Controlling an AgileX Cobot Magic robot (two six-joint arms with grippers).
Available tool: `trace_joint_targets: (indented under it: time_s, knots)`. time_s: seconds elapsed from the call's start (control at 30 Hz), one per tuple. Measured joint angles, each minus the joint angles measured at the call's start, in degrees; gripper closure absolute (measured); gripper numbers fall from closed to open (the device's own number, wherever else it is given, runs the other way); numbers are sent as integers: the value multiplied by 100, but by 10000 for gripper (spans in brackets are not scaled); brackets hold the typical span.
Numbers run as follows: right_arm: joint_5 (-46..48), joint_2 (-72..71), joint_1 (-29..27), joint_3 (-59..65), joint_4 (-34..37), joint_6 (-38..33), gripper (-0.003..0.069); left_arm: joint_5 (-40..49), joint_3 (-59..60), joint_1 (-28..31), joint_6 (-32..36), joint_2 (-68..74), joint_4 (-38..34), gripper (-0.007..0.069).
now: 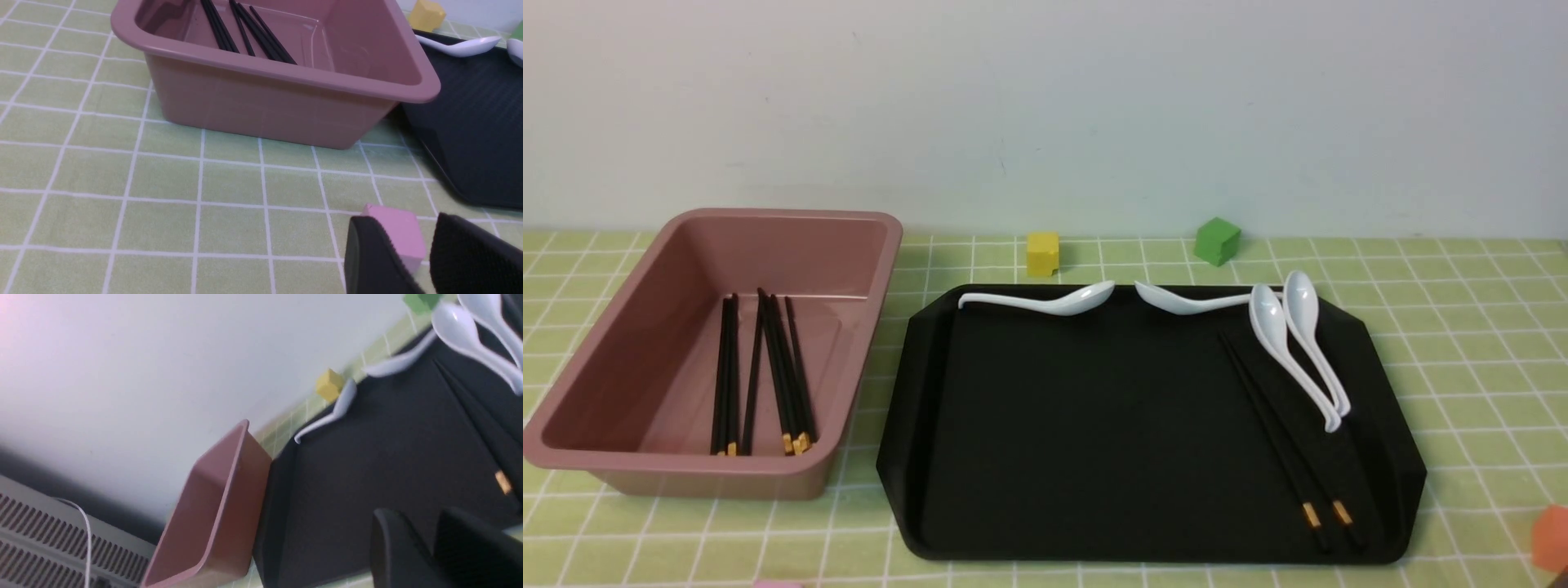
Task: On green tablecloth take chopsticks from black tray and put them in box.
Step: 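Move the gripper over the chopsticks on the black tray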
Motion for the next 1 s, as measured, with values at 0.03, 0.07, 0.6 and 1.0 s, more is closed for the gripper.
trace_joint_targets:
  time_s: [0.03, 0.07, 0.6, 1.0]
  knots:
    - [110, 236, 0, -304, -263, -74, 543, 0, 0, 0, 0, 0, 0, 386]
    - [332, 593, 0, -689, -598, -138, 579, 0, 0, 0, 0, 0, 0, 386]
    - [2432, 6463, 0, -3272, -2885, -888, 634, 0, 0, 0, 0, 0, 0, 386]
    - [2289, 8971, 611, -4933, -2677, -1418, 261, 0, 0, 0, 0, 0, 0, 386]
